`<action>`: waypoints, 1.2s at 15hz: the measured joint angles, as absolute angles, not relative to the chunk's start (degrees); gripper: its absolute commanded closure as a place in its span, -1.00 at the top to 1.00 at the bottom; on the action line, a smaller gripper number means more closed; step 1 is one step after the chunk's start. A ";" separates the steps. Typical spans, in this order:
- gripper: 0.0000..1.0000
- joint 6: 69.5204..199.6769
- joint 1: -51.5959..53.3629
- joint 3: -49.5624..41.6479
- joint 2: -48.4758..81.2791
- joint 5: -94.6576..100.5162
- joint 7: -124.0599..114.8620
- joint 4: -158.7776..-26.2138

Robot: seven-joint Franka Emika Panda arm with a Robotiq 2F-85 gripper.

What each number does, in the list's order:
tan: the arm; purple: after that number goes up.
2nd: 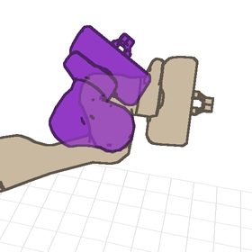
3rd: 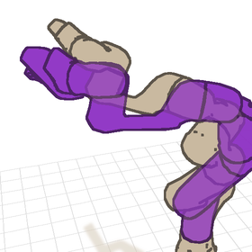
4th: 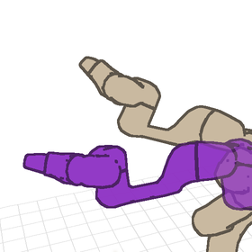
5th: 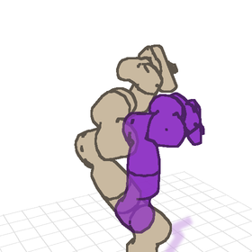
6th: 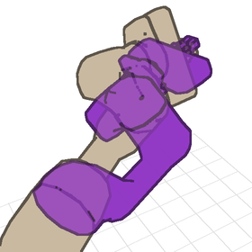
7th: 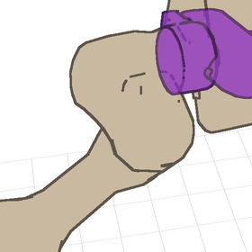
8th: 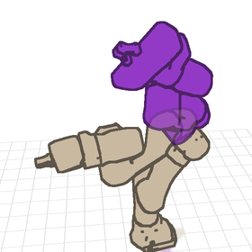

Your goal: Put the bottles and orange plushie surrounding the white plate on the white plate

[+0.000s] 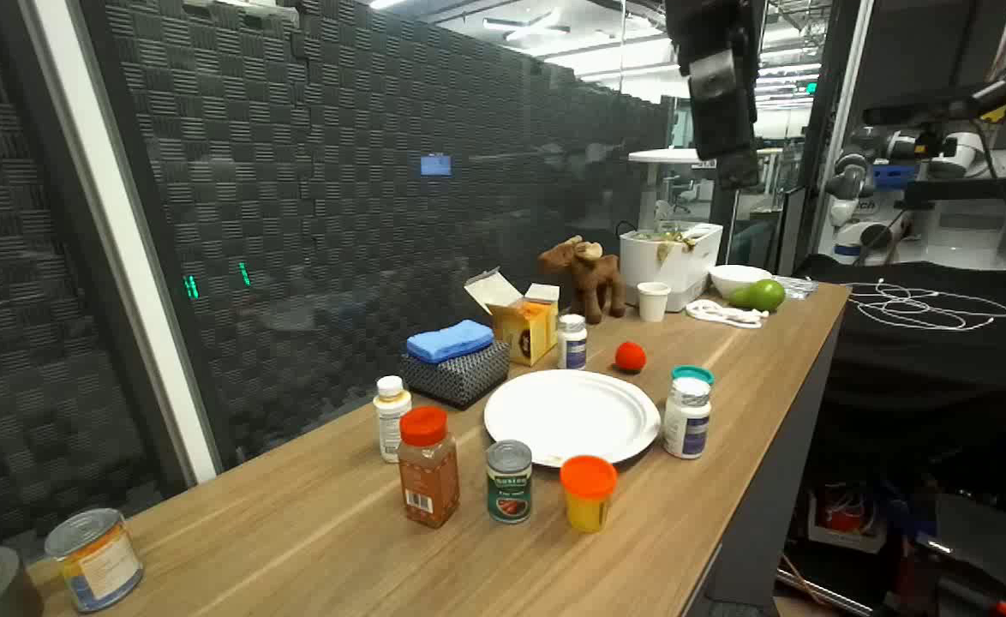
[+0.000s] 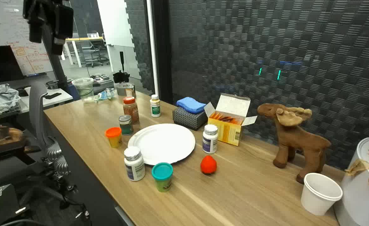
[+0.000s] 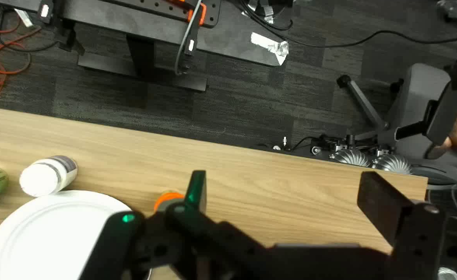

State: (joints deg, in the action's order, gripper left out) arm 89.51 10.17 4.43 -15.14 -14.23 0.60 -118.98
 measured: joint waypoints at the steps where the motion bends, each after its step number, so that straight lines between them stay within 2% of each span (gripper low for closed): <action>1: 1.00 89.53 10.17 4.43 -15.14 -14.23 0.60 -118.80; 6: 1.00 90.59 9.73 4.48 -14.94 -14.23 0.35 -119.02; 9: 1.00 96.88 8.95 4.86 -12.62 -13.42 -2.81 -119.67; 14: 1.00 111.10 8.50 7.51 -3.28 -3.85 -12.87 -118.54; 18: 1.00 113.93 9.18 8.64 6.16 3.37 -21.35 -112.56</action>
